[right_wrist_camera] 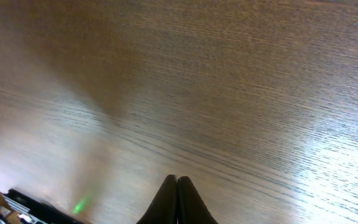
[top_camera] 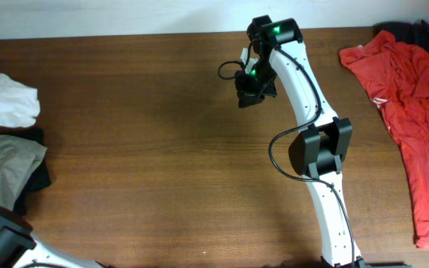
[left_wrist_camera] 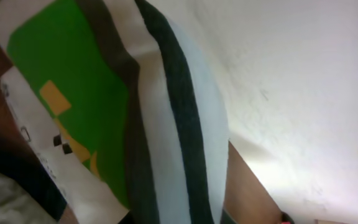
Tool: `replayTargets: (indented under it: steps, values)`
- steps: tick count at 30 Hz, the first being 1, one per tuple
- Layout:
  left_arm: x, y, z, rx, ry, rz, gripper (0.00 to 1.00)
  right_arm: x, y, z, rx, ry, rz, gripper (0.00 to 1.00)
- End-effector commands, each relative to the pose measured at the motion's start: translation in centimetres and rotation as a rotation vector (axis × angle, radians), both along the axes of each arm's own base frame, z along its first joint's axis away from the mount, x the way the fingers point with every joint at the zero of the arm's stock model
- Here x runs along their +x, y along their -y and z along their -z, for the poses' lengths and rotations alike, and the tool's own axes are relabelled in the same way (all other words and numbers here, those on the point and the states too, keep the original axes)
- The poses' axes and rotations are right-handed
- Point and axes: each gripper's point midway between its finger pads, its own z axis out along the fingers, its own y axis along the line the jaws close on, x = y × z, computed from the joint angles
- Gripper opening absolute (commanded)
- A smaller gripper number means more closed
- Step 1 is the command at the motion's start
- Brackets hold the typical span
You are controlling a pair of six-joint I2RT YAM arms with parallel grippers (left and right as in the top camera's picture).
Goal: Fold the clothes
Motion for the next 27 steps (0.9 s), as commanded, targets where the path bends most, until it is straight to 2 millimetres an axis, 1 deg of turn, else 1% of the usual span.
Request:
replayTargets:
  steps: [1, 3, 6, 9, 10, 11, 12, 13, 14, 15, 17, 18, 19, 20, 21, 22, 23, 24, 25, 26, 27]
  values:
    - [-1.7, -1.4, 1.4, -0.073, -0.027, -0.035, 0.00, 0.1, -0.4, -1.1, 0.020, 0.029, -0.014, 0.05]
    - [-3.3, -2.6, 3.0, -0.114, -0.060, -0.068, 0.00, 0.0, -0.4, -1.1, 0.020, 0.027, -0.014, 0.04]
    - [-5.4, -3.8, 4.1, -0.143, -0.088, -0.094, 0.00, 0.0, -0.4, -1.1, 0.020, 0.029, -0.015, 0.05]
    - [-5.8, -3.6, 3.3, -0.188, -0.043, -0.077, 0.00, 0.1, -0.5, -1.1, 0.021, 0.030, -0.014, 0.05]
    - [-6.5, -3.5, 3.6, -0.221, -0.060, -0.091, 0.00, 0.0, -0.4, -1.1, 0.021, 0.028, -0.014, 0.05]
    - [-7.7, -3.8, 3.9, -0.258, -0.082, -0.118, 0.00, 0.0, -0.5, -1.1, 0.020, 0.025, -0.015, 0.06]
    - [-9.3, -4.8, 4.0, -0.282, -0.088, -0.158, 0.00, -0.1, -0.5, -1.1, 0.019, 0.023, -0.015, 0.06]
    - [-10.5, -5.7, 4.1, -0.288, -0.087, -0.189, 0.00, -0.1, -0.5, -1.1, 0.019, 0.023, -0.018, 0.06]
    - [-12.3, -6.9, 4.2, -0.299, -0.087, -0.235, 0.00, -0.2, -0.7, -1.1, 0.020, 0.024, -0.021, 0.06]
    - [-14.8, -8.5, 4.9, -0.296, -0.124, -0.309, 0.00, -0.3, -0.9, -1.1, 0.020, 0.024, -0.025, 0.06]
    - [-18.2, -10.1, 6.1, -0.296, -0.197, -0.405, 0.00, -0.4, -1.2, -1.1, 0.020, 0.025, -0.033, 0.06]
    - [-18.8, -10.4, 6.2, -0.289, -0.201, -0.416, 0.00, -0.5, -1.4, -1.1, 0.020, 0.024, -0.037, 0.06]
    - [-18.5, -10.3, 6.2, -0.286, -0.202, -0.410, 0.00, -0.6, -1.5, -1.1, 0.020, 0.024, -0.040, 0.06]
    - [-18.1, -10.0, 6.2, -0.283, -0.203, -0.398, 0.04, -0.6, -1.6, -1.1, 0.020, 0.024, -0.041, 0.06]
    - [-17.6, -9.8, 6.2, -0.276, -0.204, -0.384, 0.14, -0.6, -1.6, -1.1, 0.020, 0.023, -0.040, 0.06]
    - [-17.0, -9.4, 6.2, -0.272, -0.205, -0.367, 0.25, -0.6, -1.6, -1.1, 0.019, 0.022, -0.041, 0.09]
    - [-16.7, -9.2, 6.2, -0.270, -0.206, -0.360, 0.41, -0.6, -1.6, -1.1, 0.020, 0.023, -0.040, 0.19]
    - [-16.5, -9.1, 6.2, -0.269, -0.206, -0.354, 0.50, -0.6, -1.6, -1.1, 0.019, 0.022, -0.041, 0.23]
    - [-16.5, -9.1, 6.2, -0.269, -0.207, -0.354, 0.55, -0.7, -1.6, -1.1, 0.020, 0.024, -0.049, 0.33]
    - [-16.5, -9.1, 6.3, -0.268, -0.210, -0.356, 0.56, -0.8, -1.5, -1.1, 0.020, 0.024, -0.058, 0.35]
    - [-16.6, -9.1, 6.3, -0.268, -0.213, -0.357, 0.54, -0.8, -1.5, -1.1, 0.020, 0.022, -0.058, 0.36]
